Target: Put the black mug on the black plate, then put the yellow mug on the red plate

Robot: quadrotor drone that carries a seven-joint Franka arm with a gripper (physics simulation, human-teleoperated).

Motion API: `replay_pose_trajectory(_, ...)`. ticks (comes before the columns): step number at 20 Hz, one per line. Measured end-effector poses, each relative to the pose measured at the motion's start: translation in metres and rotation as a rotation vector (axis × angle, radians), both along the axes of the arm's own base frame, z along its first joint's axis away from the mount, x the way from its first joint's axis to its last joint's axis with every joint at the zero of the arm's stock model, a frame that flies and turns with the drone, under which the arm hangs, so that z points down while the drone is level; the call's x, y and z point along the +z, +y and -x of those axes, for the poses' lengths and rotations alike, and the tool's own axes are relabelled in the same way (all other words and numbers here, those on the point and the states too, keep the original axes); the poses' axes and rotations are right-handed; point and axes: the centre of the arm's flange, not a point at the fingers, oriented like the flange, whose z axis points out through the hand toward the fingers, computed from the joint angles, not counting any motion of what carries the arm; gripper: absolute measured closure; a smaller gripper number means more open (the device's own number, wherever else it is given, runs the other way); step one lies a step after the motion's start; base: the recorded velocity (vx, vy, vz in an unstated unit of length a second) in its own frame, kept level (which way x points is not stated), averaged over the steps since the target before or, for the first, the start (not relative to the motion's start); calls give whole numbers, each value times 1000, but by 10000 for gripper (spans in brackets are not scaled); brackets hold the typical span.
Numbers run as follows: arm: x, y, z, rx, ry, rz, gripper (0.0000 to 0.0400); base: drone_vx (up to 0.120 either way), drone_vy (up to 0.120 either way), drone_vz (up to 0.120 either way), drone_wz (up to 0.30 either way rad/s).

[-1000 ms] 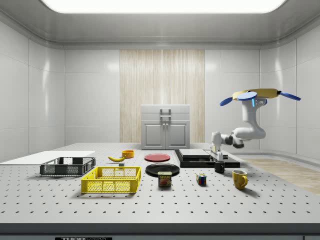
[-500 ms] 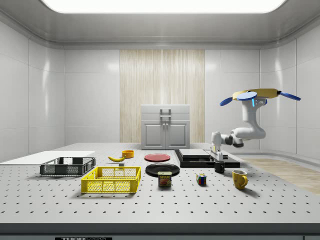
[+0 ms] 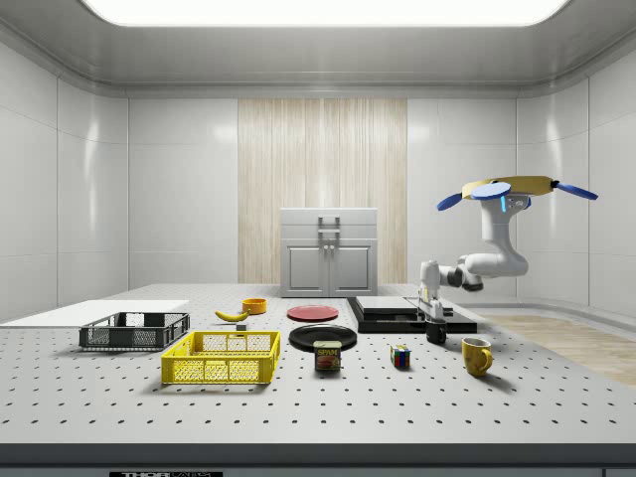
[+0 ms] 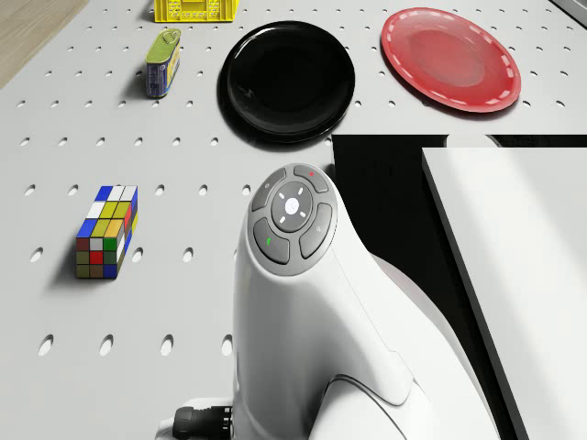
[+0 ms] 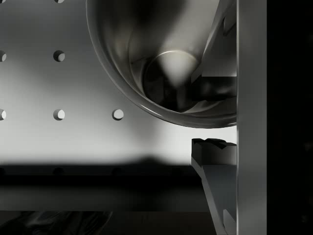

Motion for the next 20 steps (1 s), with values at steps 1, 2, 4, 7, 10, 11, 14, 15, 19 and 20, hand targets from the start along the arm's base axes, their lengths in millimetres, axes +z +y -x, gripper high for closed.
replay_pose_trajectory(1, -4, 0, 0, 0, 0, 0, 289, 0, 0, 120, 0)
replay_pose_trajectory(2, -8, 0, 0, 0, 0, 0, 290, 0, 0, 120, 0)
replay_pose_trajectory(4, -15, 0, 0, 0, 0, 0, 290, 0, 0, 120, 0)
replay_pose_trajectory(7, -22, 0, 0, 0, 0, 0, 290, 0, 0, 120, 0)
replay_pose_trajectory(10, -26, 0, 0, 0, 0, 0, 290, 0, 0, 120, 0)
replay_pose_trajectory(11, -27, 0, 0, 0, 0, 0, 290, 0, 0, 120, 0)
replay_pose_trajectory(14, -28, 0, 0, 0, 0, 0, 290, 93, 0, 120, 0)
replay_pose_trajectory(15, -29, 0, 0, 0, 0, 0, 290, 120, 0, 120, 0)
replay_pose_trajectory(19, -29, 0, 0, 0, 0, 0, 290, 120, 0, 80, 0)
replay_pose_trajectory(20, -30, 0, 0, 0, 0, 0, 290, 120, 0, 0, 0)
